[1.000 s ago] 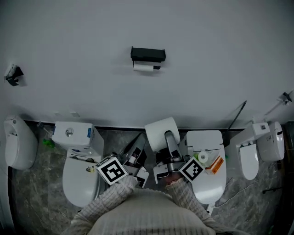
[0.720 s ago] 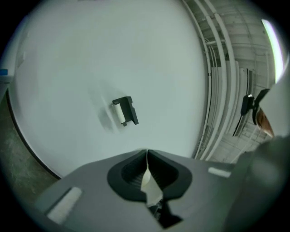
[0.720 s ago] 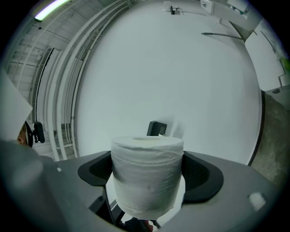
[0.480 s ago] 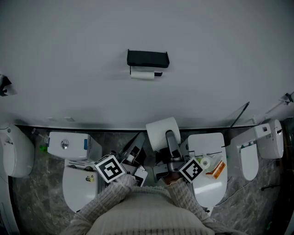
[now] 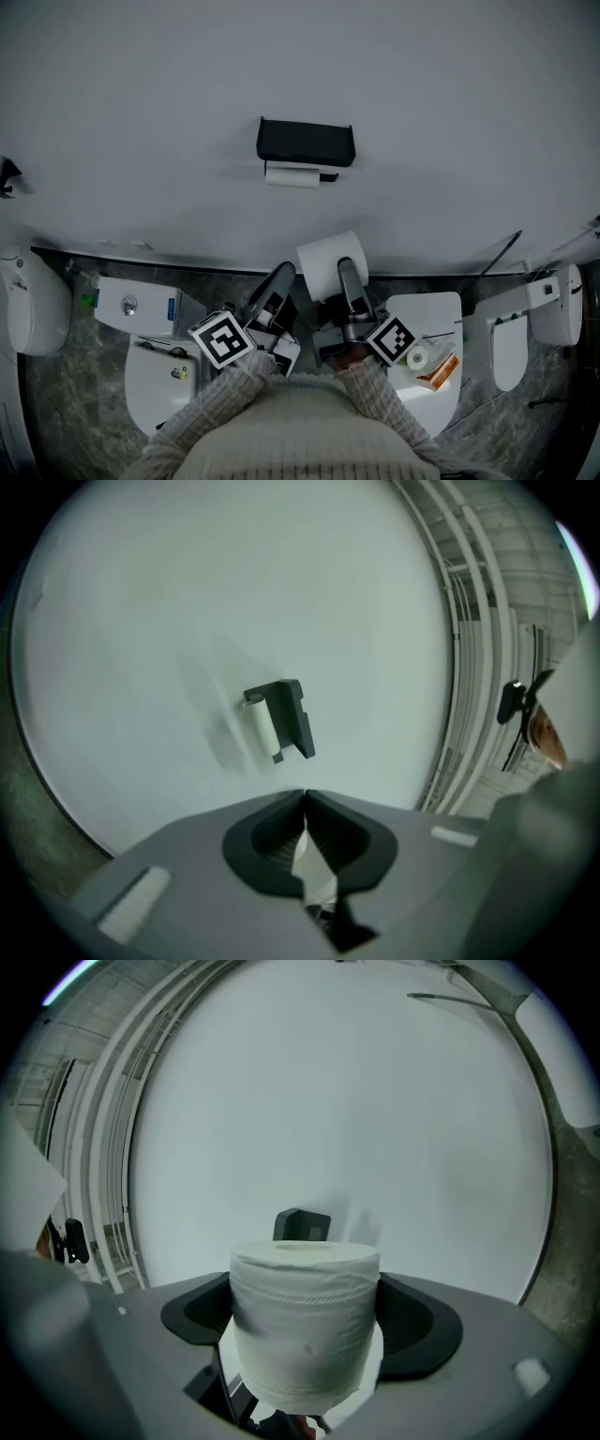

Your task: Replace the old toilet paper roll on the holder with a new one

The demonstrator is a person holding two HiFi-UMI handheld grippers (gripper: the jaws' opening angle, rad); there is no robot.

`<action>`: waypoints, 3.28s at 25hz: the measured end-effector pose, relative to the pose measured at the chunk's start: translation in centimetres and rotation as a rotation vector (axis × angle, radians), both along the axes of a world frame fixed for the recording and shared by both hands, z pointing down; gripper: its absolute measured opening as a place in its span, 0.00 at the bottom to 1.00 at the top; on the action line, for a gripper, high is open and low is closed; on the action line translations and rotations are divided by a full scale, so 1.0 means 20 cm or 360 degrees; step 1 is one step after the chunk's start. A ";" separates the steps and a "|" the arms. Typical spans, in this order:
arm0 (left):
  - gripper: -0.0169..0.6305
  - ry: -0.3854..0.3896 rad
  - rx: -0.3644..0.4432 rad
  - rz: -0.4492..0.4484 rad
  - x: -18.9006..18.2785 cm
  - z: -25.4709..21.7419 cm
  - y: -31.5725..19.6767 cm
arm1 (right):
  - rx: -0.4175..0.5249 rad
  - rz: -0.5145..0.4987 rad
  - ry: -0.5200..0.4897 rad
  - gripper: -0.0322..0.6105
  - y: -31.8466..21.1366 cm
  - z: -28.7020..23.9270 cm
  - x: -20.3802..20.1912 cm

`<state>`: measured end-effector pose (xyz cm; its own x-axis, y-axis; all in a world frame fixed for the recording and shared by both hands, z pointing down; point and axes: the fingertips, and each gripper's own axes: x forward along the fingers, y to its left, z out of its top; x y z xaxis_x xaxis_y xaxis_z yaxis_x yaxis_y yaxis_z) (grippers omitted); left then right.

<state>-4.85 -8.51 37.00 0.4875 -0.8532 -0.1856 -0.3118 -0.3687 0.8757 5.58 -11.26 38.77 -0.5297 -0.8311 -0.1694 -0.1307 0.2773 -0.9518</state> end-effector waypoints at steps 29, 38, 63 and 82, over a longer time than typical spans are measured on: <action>0.02 0.0099 -0.0042 -0.0034 -0.09 0.01 -0.48 | -0.0086 0.0027 -0.0021 0.76 -0.39 0.04 -0.02; 0.08 0.0128 -0.0020 -0.0017 -0.11 -0.01 -0.63 | -0.0090 0.0048 0.0015 0.76 -0.47 0.07 -0.03; 0.42 0.0224 -0.0137 0.0017 0.00 0.00 -0.94 | -0.0070 0.0049 0.0078 0.76 -0.58 0.08 -0.01; 0.31 0.0202 -0.0094 0.0023 0.04 -0.03 -0.94 | -0.0056 0.0081 0.0071 0.76 -0.59 0.06 0.05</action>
<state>-4.10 -27.38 36.50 0.4760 -0.8573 -0.1960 -0.1924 -0.3190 0.9280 6.56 -23.08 39.99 -0.4928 -0.8623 -0.1168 -0.1864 0.2358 -0.9538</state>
